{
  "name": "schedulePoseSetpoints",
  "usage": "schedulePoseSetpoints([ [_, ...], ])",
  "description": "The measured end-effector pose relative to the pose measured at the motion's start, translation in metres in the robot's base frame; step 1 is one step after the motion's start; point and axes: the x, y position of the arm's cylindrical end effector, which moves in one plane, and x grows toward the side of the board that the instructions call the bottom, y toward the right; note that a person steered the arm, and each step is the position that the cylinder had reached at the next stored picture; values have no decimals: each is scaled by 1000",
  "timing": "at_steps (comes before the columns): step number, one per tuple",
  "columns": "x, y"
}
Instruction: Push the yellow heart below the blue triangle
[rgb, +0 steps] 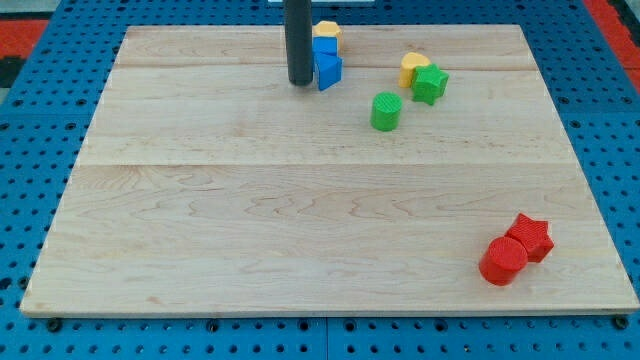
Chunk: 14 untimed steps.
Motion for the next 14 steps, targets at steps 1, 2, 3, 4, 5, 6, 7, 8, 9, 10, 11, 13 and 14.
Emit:
schedulePoseSetpoints([
  [1,17,47],
  [2,-16,97],
  [3,-74,97],
  [4,-102,130],
  [5,-70,206],
  [6,-45,191],
  [7,-41,166],
  [8,-41,149],
  [9,-41,146],
  [10,-41,146],
  [11,-68,163],
  [13,-43,102],
  [14,-30,102],
])
